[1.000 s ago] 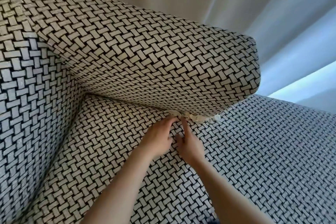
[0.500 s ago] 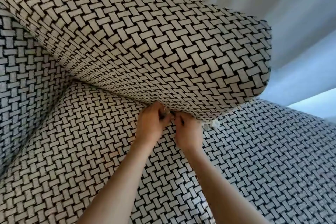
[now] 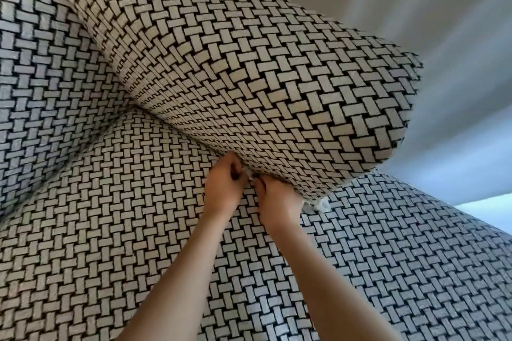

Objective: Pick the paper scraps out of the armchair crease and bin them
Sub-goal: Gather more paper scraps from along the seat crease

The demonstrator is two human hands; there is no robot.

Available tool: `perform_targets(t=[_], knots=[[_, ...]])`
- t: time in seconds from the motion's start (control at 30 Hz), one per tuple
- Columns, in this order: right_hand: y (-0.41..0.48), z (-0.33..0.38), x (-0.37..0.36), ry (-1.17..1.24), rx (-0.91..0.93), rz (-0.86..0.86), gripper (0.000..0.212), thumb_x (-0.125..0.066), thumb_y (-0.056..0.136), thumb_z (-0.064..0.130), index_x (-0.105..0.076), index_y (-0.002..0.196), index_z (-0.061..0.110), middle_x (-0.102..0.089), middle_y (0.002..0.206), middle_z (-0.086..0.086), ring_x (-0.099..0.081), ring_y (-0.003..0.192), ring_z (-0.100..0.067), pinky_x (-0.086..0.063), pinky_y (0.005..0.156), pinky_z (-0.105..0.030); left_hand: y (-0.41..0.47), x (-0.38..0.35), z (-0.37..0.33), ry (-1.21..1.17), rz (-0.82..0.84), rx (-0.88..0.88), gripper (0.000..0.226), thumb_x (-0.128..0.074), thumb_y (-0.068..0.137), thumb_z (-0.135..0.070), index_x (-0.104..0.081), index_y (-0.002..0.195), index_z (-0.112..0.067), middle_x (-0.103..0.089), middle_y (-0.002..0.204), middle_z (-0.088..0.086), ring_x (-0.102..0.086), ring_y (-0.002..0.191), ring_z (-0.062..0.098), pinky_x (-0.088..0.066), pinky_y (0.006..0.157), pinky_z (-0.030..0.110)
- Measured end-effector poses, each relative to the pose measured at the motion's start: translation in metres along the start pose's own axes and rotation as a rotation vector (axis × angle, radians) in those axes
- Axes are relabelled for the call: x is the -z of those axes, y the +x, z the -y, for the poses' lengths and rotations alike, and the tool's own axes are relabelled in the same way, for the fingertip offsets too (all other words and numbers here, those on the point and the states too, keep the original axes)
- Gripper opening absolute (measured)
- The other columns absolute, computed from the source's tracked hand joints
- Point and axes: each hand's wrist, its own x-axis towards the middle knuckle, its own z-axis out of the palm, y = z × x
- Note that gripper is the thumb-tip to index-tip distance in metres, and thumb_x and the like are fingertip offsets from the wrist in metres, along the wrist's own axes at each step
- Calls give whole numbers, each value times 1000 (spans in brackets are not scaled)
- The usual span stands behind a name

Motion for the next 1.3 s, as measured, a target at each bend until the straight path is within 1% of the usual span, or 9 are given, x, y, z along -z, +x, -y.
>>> perform_targets(t=[0.17, 0.23, 0.3, 0.4, 0.6, 0.87, 1.0, 1.17, 1.3], knots=[[4, 0, 4, -145, 36, 49, 29, -36, 100, 26, -60, 108, 12, -68, 98, -7, -65, 88, -26, -54, 75, -35, -6, -2, 3, -49, -71, -64, 21, -66, 79, -3, -50, 72, -16, -50, 68, -13, -47, 64, 0, -37, 58, 7], [-3, -2, 3, -128, 88, -68, 22, -41, 98, 19, -61, 98, 9, -69, 85, -6, -66, 75, -22, -52, 62, -28, -6, -1, 3, -111, -90, -51, 26, -66, 79, -2, -50, 70, -20, -52, 70, -13, -48, 66, -4, -38, 60, 4], [-8, -5, -3, -84, 137, -259, 22, -57, 90, 21, -63, 73, 10, -62, 53, 1, -58, 42, -15, -36, 40, -18, -8, 1, 1, -153, -79, -50, 32, -66, 79, -2, -49, 68, -27, -54, 73, -14, -50, 67, -5, -39, 63, 2], [-4, -17, -17, 47, 263, -462, 37, -42, 90, 29, -61, 62, 14, -50, 38, 6, -43, 25, -11, -30, 27, -15, -13, 3, -1, -206, 3, 3, 33, -64, 79, -1, -54, 72, -32, -60, 81, -16, -54, 78, -7, -40, 71, 0], [-14, -28, -25, 188, 425, -400, 39, -37, 90, 41, -70, 82, 22, -61, 53, 9, -46, 37, -5, -44, 44, -18, -17, 11, -8, -507, 59, 126, 15, -66, 81, -5, -64, 82, -21, -64, 86, -11, -58, 81, -3, -44, 65, 1], [-20, -26, -13, 193, 372, -238, 23, -53, 88, 38, -64, 107, 29, -67, 76, 7, -48, 58, -5, -22, 53, -4, -31, 13, 0, -354, 186, 124, 37, -64, 77, 10, -59, 94, -22, -63, 98, -14, -58, 92, -6, -46, 74, 3], [-25, -22, -4, 264, 321, -153, 30, -54, 88, 44, -61, 114, 28, -67, 84, 7, -50, 66, -9, -36, 57, -23, -34, 8, 2, -342, 167, 121, 49, -56, 78, 18, -53, 103, -25, -60, 100, -11, -58, 99, 5, -48, 77, 8], [-33, -22, -7, 369, 250, -171, 21, -56, 90, 25, -64, 110, 23, -68, 94, 5, -44, 65, -1, -23, 49, -8, -46, -3, -3, -179, 48, 64, 39, -51, 84, 11, -55, 111, -17, -58, 103, -7, -56, 98, 7, -43, 75, 2], [-46, -23, -19, 420, 232, -187, 25, -49, 93, 20, -63, 114, 18, -60, 108, -2, -56, 89, -17, -43, 64, -23, -48, -8, -5, 56, -32, -2, 35, -51, 83, 11, -61, 110, -9, -61, 105, -3, -58, 96, 11, -47, 81, 13]])
